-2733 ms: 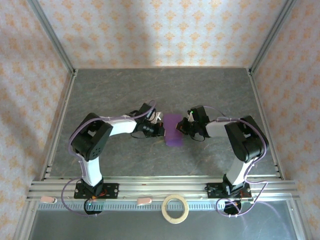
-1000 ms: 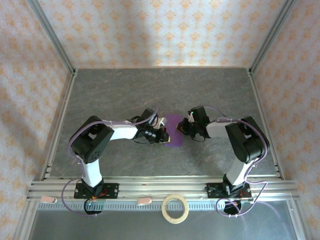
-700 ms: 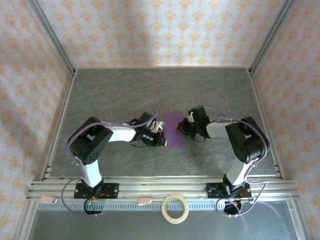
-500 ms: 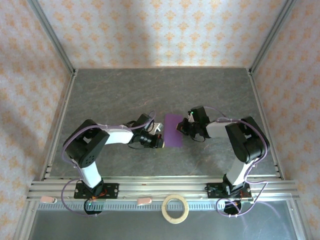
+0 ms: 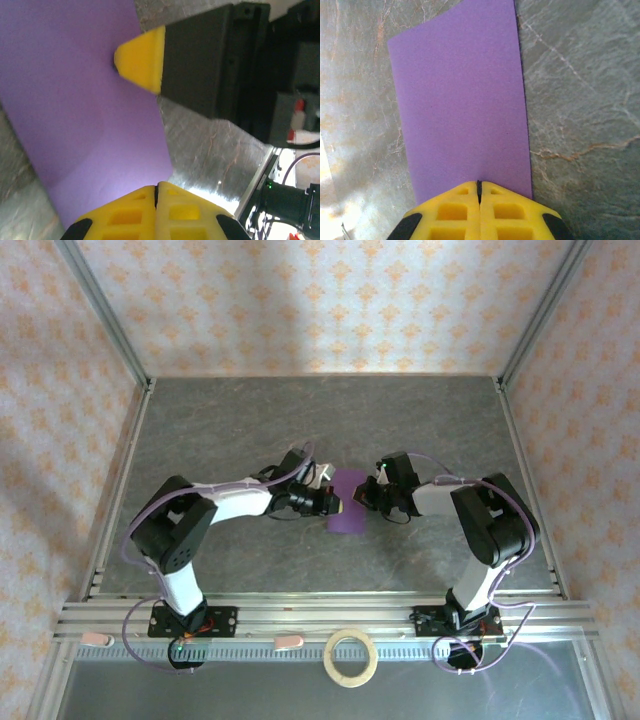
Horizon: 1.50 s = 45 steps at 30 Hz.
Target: Fold a paper plane with a square sheet of paper (pick it up from the middle)
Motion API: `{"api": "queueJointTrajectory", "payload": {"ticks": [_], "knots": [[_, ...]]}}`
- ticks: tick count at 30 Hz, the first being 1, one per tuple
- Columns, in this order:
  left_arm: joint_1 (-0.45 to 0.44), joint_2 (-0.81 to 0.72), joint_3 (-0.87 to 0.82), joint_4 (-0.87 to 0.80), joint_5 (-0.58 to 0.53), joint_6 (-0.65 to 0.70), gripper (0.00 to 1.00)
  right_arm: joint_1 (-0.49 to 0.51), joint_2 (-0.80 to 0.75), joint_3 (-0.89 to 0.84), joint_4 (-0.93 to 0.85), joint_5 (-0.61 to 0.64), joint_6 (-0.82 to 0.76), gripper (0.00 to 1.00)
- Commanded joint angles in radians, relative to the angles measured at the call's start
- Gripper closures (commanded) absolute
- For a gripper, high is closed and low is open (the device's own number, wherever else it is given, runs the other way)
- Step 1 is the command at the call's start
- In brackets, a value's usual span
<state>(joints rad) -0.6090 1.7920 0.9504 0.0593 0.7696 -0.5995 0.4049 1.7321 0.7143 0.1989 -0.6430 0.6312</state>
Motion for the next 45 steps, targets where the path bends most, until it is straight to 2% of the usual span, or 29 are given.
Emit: {"api": "queueJointTrajectory", "payload": {"ticks": [1, 7, 17, 24, 31, 36, 40, 43, 45], "knots": [[-0.005, 0.067, 0.017, 0.012, 0.032, 0.001, 1.0, -0.006, 0.036, -0.038, -0.167, 0.125, -0.02, 1.0], [-0.005, 0.087, -0.065, -0.041, -0.003, 0.084, 1.0, -0.007, 0.038, -0.041, -0.164, 0.126, -0.02, 1.0], [-0.009, -0.071, -0.276, -0.078, -0.09, 0.187, 1.0, -0.009, 0.046, -0.032, -0.167, 0.127, -0.023, 1.0], [-0.046, -0.137, -0.229, -0.163, -0.201, 0.227, 1.0, -0.007, 0.049, -0.029, -0.159, 0.113, -0.029, 1.0], [-0.035, -0.233, -0.201, -0.092, -0.25, 0.115, 1.0, 0.007, 0.057, 0.061, -0.213, 0.068, -0.139, 1.0], [0.03, -0.197, -0.158, 0.018, -0.17, -0.011, 1.0, 0.031, 0.06, 0.164, -0.27, 0.022, -0.195, 1.0], [0.082, -0.117, -0.072, 0.095, -0.104, -0.093, 1.0, 0.029, -0.049, 0.169, -0.26, 0.025, -0.16, 0.91], [0.104, -0.044, 0.026, 0.092, -0.099, -0.113, 0.98, 0.003, -0.137, 0.123, -0.265, 0.058, -0.104, 0.77], [0.107, 0.015, 0.107, 0.057, -0.101, -0.098, 0.95, -0.025, -0.179, 0.072, -0.258, 0.041, -0.061, 0.72]]}}
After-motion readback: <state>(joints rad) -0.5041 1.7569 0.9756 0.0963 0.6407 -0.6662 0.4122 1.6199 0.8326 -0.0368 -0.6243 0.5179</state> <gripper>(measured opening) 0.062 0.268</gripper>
